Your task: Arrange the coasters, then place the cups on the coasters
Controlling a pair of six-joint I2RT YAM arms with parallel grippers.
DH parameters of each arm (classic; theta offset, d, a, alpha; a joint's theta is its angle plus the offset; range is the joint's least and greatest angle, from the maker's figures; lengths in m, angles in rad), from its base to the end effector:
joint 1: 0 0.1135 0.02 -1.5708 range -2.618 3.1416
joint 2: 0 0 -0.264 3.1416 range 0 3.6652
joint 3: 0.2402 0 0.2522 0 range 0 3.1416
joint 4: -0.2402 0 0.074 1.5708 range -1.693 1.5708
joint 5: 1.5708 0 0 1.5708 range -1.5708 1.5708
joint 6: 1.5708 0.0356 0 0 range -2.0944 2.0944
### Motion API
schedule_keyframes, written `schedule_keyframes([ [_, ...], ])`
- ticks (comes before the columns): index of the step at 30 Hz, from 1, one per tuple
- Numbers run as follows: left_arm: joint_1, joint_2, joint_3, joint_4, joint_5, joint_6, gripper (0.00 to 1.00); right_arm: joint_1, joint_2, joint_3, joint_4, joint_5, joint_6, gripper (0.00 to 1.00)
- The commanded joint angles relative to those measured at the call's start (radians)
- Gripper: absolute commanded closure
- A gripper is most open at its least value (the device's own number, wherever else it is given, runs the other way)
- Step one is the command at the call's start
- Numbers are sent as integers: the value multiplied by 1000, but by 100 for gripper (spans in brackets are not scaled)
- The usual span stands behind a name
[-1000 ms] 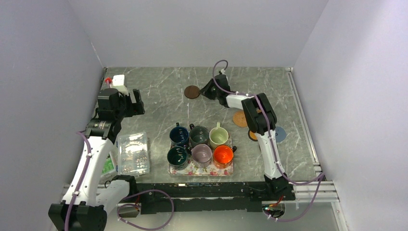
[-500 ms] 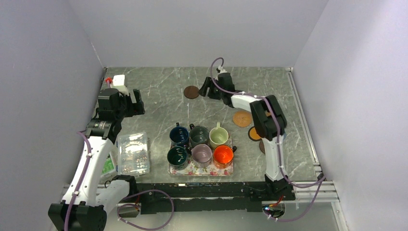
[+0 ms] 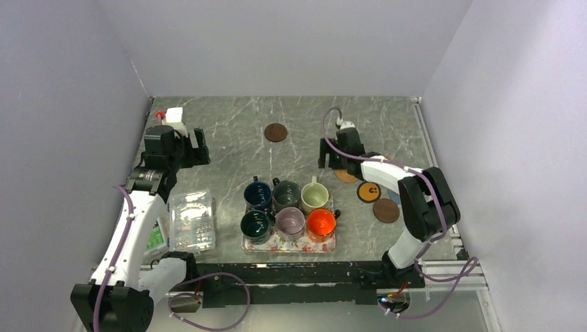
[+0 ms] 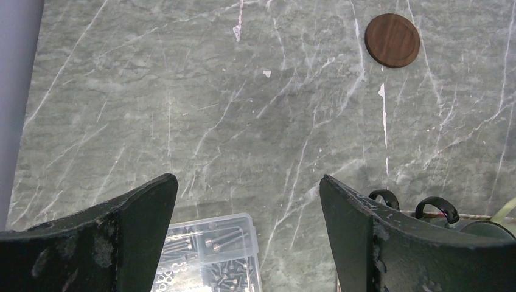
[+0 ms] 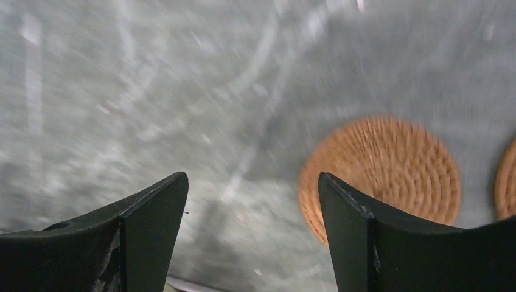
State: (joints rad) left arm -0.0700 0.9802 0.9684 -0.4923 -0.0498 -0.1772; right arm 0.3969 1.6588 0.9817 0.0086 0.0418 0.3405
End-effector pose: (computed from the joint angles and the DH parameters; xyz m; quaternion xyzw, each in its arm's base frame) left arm 0.2142 -0.0132 0.3370 -0.0588 0.8589 -0.0414 0.5070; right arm 0.3305 0.1369 0.2019 -0.0163 0.8996 0.1396 0.4134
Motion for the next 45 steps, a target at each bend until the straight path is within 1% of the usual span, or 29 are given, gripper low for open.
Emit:
schedule_keyframes([
  [1,-4,8,1,20,21,10,6,-18,-7,-77,-12,39,20,18],
  [5,-5,18,5,11,20,12,6,-39,22,-75,-15,61,49,18],
  [10,-3,31,10,3,11,14,6,-64,35,-85,-12,36,66,18],
  [15,-4,48,13,3,20,13,6,-80,14,-116,14,41,72,18],
  [21,-2,55,16,-1,13,12,6,-88,-30,-126,1,64,49,18],
  [24,-3,60,18,-2,13,12,6,-91,-37,-127,-4,84,45,18],
  [28,-2,66,19,-3,12,12,6,-115,-30,-140,-1,68,65,17],
  [32,-2,70,20,-4,14,12,6,-126,16,-140,23,19,80,17],
  [37,-3,76,21,-5,14,12,6,-127,107,-103,57,-84,99,18],
  [41,-2,80,22,-4,19,12,6,-122,185,-42,78,-151,107,20],
  [45,-2,82,23,-5,19,13,6,-105,261,33,80,-183,114,22],
])
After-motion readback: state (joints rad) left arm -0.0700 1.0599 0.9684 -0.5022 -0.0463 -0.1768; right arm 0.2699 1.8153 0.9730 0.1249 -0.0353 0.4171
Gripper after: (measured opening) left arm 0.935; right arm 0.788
